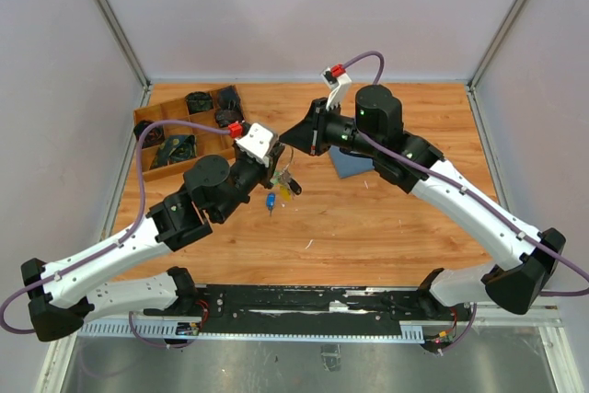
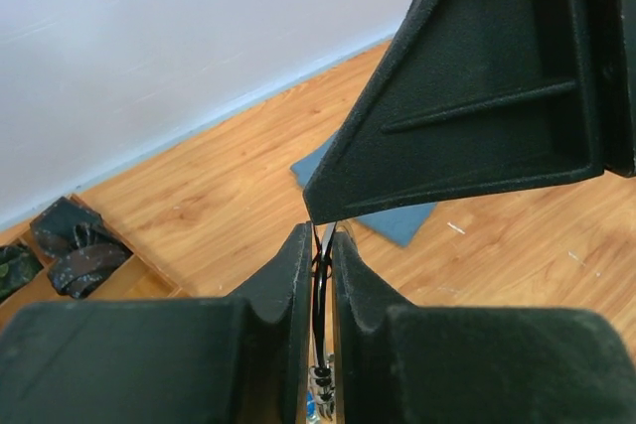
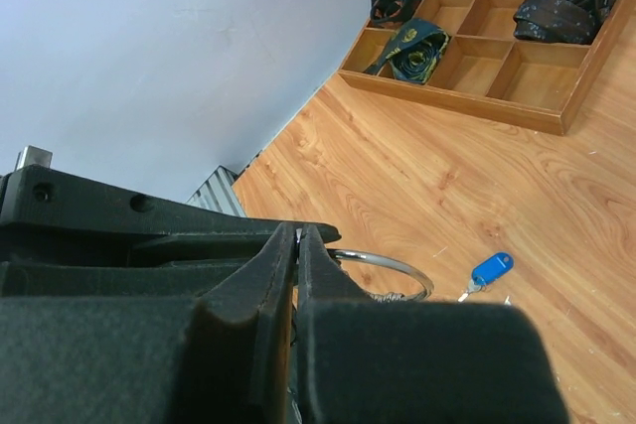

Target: Put the keys on the keyring

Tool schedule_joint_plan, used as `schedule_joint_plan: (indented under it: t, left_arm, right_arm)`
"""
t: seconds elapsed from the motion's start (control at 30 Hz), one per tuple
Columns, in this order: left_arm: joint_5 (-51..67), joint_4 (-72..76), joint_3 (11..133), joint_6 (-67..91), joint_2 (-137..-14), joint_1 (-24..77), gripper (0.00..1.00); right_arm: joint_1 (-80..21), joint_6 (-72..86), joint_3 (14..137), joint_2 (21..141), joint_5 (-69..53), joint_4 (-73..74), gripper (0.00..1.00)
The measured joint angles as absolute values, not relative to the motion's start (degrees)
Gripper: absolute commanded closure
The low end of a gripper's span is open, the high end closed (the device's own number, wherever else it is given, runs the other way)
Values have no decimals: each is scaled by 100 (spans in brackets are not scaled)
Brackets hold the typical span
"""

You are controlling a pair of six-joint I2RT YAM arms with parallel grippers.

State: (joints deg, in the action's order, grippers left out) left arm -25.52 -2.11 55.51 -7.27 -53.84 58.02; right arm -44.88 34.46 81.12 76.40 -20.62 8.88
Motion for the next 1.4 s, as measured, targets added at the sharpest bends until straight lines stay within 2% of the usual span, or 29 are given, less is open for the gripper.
schedule_joint_plan:
  t: [0.1, 0.2, 0.33, 0.53, 0.8, 0.97, 1.17, 1.4]
  left_arm:
    - [-2580, -113, 5474, -690, -5332, 5806, 69]
    - [-2585, -10, 5384, -633, -5225, 5822, 67]
    - [-2582, 86, 5365, -596, -5190, 5826, 67]
    - [-2582, 150, 5365, -561, -5190, 5826, 78]
    - [-2467, 185, 5354, -482, -5177, 5833, 74]
    - [-2366, 252, 5354, -410, -5103, 5833, 88]
    - [-2309, 266, 5354, -395, -5098, 5835, 99]
    - [-2305, 268, 5354, -386, -5098, 5835, 99]
  right_arm:
    - [-4488, 3444, 8110, 7640, -2086, 884, 99]
    - [-4488, 3446, 8101, 7629, -2110, 875, 99]
    - [-4488, 3454, 8031, 7557, -2176, 740, 99]
    - [-4488, 3494, 7944, 7474, -2307, 528, 99]
    - [-4488, 3533, 7756, 7411, -2408, 316, 100]
    - [-4488, 3573, 7728, 7391, -2453, 235, 99]
    - [-4488, 3577, 7728, 7391, -2469, 198, 99]
    - [-4488, 3573, 7728, 7376, -2453, 200, 99]
